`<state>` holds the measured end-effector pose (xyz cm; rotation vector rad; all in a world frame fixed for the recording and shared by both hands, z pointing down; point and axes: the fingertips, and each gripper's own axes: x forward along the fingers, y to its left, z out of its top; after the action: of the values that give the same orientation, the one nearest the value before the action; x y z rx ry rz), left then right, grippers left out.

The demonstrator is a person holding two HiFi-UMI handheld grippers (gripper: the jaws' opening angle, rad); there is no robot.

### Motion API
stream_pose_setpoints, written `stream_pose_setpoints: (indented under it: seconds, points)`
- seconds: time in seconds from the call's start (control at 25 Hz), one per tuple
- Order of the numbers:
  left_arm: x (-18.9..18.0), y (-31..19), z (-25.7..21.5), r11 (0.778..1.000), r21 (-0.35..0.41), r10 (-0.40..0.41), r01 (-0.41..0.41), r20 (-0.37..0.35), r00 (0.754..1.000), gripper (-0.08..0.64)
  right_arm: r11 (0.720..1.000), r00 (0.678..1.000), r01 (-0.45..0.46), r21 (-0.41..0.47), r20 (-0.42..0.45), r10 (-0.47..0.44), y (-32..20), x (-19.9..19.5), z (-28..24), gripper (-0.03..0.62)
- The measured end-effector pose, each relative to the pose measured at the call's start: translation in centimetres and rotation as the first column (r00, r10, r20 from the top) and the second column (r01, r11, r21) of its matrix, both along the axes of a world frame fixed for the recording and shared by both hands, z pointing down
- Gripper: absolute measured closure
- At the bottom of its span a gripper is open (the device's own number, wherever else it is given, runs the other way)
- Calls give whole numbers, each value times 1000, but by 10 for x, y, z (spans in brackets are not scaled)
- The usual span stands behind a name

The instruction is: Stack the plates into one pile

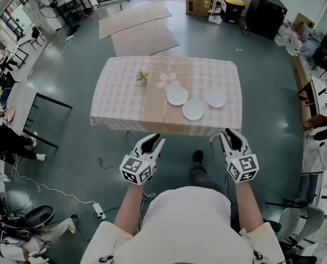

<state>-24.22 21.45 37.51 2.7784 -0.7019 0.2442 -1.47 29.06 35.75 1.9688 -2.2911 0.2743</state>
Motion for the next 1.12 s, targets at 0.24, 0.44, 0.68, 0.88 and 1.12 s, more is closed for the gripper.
stream_pose_setpoints:
  seconds: [0.24, 0.44, 0.68, 0.88, 1.12]
  points:
    - [28, -44, 12, 999, -30, -14, 14, 16, 1000, 460, 1000, 1000, 11, -27, 21, -10, -48, 29, 13, 488]
    - [62, -82, 13, 998, -49, -25, 26, 27, 999, 460, 998, 999, 31, -61, 43, -29, -90, 57, 21, 488]
    - [98, -123, 17, 997, -66, -42, 44, 39, 998, 463, 994, 996, 83, -70, 49, -80, -143, 83, 26, 488]
    - [132, -159, 17, 995, -66, -70, 73, 49, 996, 466, 990, 992, 117, -73, 61, -113, -183, 118, 31, 488]
    - [169, -193, 17, 993, -70, -92, 96, 56, 994, 466, 987, 987, 136, -87, 101, -127, -223, 152, 44, 488]
